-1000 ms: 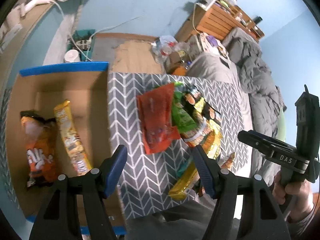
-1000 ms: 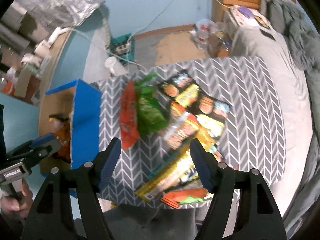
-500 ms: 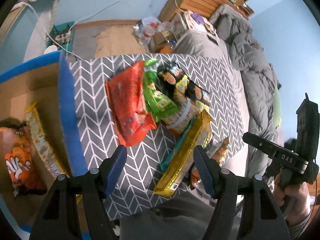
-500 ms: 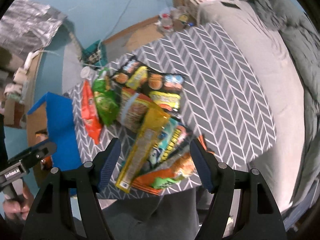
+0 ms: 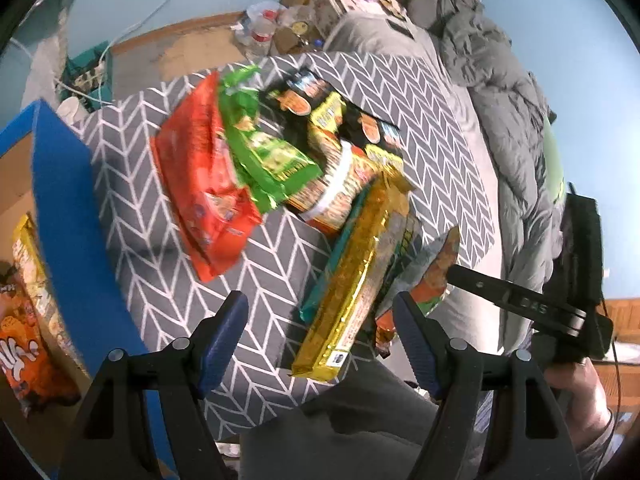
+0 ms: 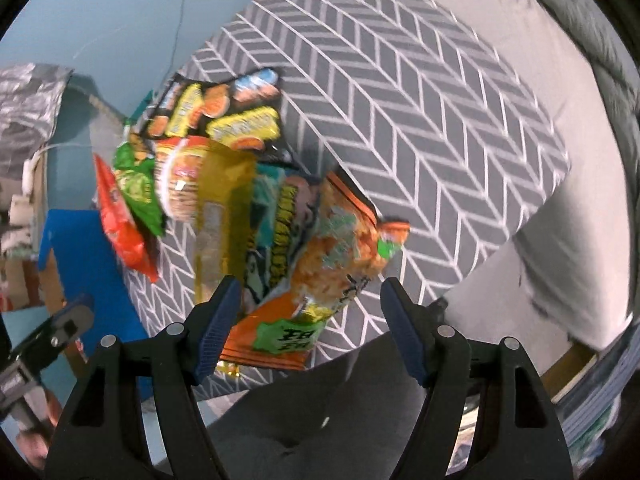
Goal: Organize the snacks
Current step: 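Grasp the green-orange peanut bag with the right gripper while the left grasps a gold wrapper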
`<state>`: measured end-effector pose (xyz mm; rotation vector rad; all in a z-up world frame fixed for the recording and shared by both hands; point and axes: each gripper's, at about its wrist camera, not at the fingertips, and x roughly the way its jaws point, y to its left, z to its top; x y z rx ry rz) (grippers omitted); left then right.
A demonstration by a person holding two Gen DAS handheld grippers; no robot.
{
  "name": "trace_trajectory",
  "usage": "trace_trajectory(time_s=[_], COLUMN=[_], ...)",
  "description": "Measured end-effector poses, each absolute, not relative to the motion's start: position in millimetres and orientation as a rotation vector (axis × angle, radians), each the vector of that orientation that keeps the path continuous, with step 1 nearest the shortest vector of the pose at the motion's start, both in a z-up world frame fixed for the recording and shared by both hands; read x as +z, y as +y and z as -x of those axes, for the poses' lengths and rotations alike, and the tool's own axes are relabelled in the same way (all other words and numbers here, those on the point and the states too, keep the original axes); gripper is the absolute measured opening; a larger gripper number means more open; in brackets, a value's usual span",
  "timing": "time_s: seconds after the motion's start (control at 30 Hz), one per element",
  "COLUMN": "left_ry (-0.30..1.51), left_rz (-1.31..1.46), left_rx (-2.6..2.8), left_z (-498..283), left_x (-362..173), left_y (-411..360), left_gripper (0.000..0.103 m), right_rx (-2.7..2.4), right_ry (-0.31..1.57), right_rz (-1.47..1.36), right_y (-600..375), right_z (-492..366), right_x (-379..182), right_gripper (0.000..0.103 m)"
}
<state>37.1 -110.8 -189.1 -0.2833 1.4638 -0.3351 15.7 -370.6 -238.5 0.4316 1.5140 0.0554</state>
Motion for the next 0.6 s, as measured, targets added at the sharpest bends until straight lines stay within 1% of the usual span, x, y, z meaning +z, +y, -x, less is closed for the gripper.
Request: trace_trajectory(time_s=[0.17, 0.6], left_ry=[1.473, 1.494], left_rz=[0.234, 0.148], left_rx=[-0.373, -0.427], left_z=[-35.3, -36.6], left_x=[-198.5, -219.2], left_y=[-129.8, -164.8], left_gripper=[0.076, 0.076], right_rx=[0.042, 0.045], right_ry=[1.528, 1.536], right_rz=[-0.485, -0.537], right_y=[-371.9, -372.8], right_z=[-9.7, -11.4], right_x=[-260.3, -291.2], right_gripper=[0.073, 0.072])
